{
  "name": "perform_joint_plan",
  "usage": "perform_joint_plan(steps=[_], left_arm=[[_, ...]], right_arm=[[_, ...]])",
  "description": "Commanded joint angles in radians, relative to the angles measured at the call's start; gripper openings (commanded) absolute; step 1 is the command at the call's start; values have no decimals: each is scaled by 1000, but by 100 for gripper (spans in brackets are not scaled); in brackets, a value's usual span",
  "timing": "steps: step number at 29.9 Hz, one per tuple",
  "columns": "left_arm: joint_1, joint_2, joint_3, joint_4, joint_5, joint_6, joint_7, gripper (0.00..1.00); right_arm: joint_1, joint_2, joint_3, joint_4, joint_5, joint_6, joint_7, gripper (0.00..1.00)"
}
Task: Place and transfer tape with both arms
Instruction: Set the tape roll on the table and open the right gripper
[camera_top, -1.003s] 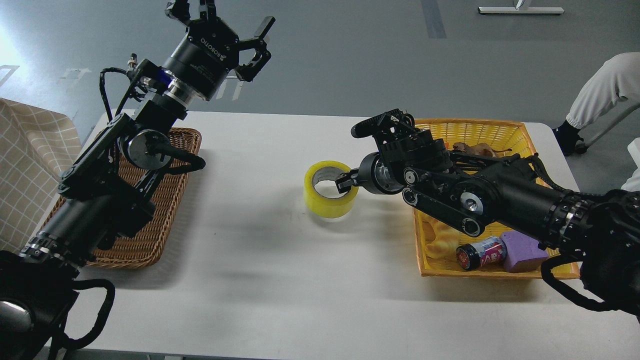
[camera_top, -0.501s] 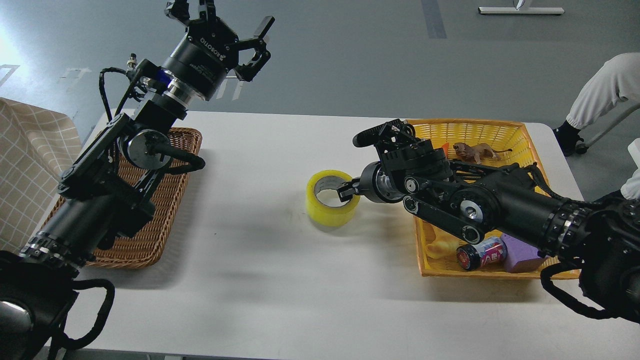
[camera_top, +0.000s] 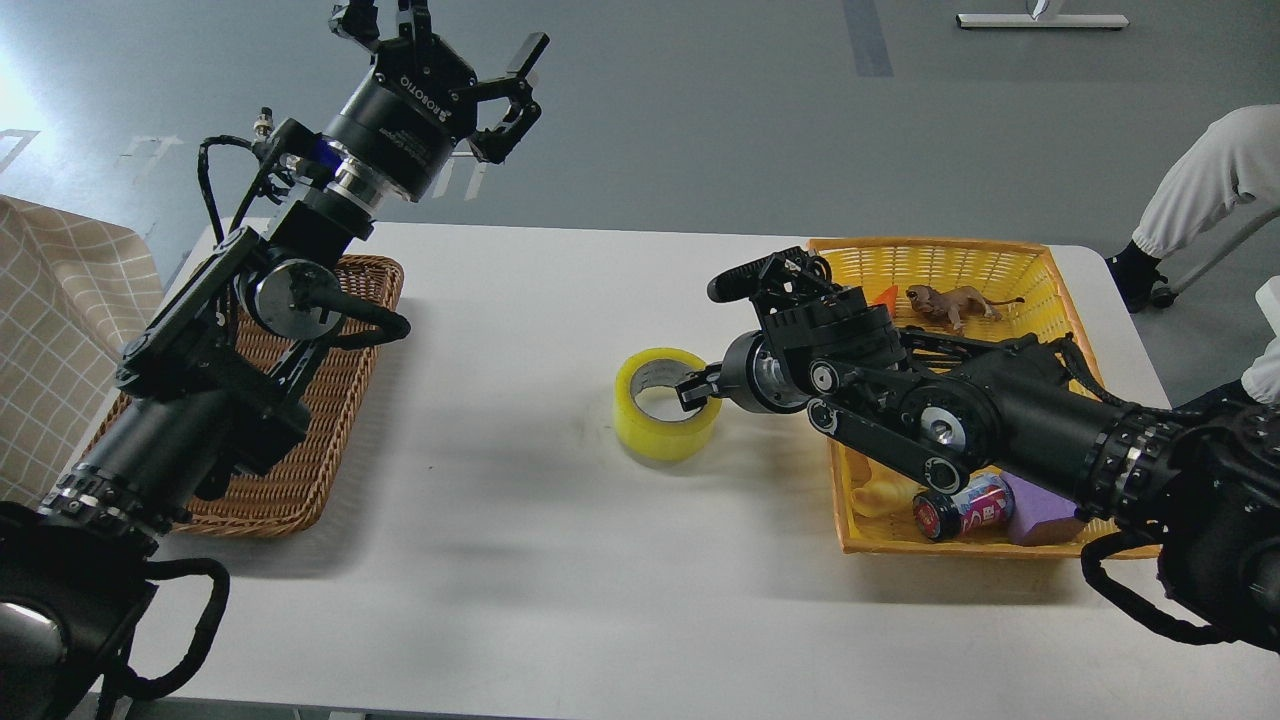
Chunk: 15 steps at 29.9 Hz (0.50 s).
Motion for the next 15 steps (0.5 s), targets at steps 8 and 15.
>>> perform_joint_plan(steps=[8,15], left_arm=[[0,-1,2,-3,0,0,1,98],[-1,2,2,-5,0,0,3,98]], right_arm=[[-2,0,0,0,2,0,0,39],[-1,0,13,3,11,0,0,91]])
